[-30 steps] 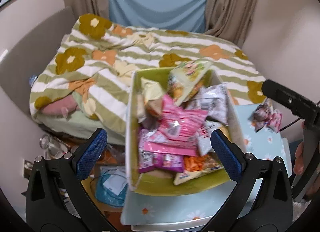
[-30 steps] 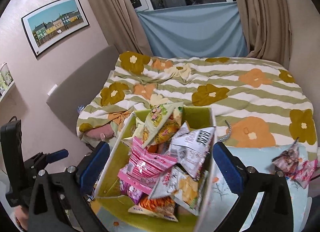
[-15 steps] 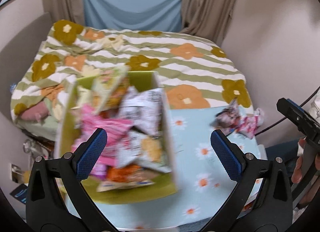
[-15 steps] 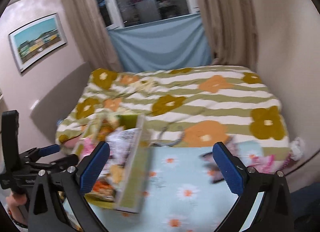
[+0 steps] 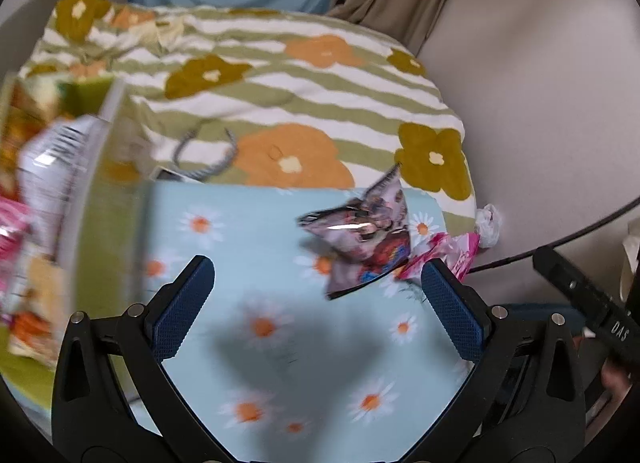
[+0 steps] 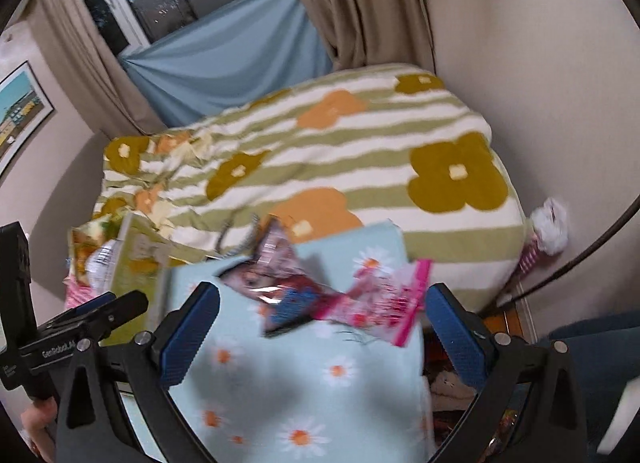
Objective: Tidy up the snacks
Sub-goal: 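Move both tools to the last two bags on the table, then grasp the dark cartoon bag with the left tool while the right tool grasps the pink strawberry bag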
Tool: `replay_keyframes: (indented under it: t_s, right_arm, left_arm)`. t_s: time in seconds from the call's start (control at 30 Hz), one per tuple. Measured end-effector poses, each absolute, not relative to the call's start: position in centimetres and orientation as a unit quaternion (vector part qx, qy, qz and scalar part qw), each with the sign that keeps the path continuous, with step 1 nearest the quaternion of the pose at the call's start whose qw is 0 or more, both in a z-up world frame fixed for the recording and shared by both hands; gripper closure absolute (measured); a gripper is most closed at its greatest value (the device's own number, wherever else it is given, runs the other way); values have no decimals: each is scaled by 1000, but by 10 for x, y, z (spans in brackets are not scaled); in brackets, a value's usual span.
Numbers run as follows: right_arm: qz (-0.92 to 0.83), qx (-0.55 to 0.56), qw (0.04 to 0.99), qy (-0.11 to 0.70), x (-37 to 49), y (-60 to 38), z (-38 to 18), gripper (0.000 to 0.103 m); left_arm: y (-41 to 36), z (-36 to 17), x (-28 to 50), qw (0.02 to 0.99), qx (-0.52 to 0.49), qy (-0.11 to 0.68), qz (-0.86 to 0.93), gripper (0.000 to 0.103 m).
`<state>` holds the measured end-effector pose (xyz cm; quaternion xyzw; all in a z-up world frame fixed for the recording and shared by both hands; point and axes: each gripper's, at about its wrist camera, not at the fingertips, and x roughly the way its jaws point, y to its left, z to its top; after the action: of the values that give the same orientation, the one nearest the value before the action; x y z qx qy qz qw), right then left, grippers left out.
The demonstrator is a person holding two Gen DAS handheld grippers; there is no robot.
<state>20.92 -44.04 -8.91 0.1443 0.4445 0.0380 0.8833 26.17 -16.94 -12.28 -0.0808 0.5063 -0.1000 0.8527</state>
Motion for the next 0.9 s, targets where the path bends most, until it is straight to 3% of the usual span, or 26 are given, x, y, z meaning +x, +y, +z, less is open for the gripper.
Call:
replay_keyframes:
  t_s: [0.33, 0.67, 0.7, 0.8, 0.9]
  right_arm:
    - [45, 210, 853, 477, 244, -486, -173, 1]
    - [52, 234, 832, 500, 262, -490, -206, 1]
    - [53, 234, 831, 501, 263, -490, -207, 1]
    - [57, 230, 828, 507, 265, -485, -213, 2]
    - [59, 223, 828, 511, 267, -481, -218, 4]
  left_arm:
    - [-238, -198, 297, 839, -101, 532, -53, 0]
    - [-253, -230, 321, 829, -95, 550, -18, 0]
    - [-252, -231, 322, 831, -92, 549, -16, 3]
    - [-248, -235, 324, 827, -89, 555, -17, 29]
    - [-243, -237, 323, 829, -80, 553, -13, 36]
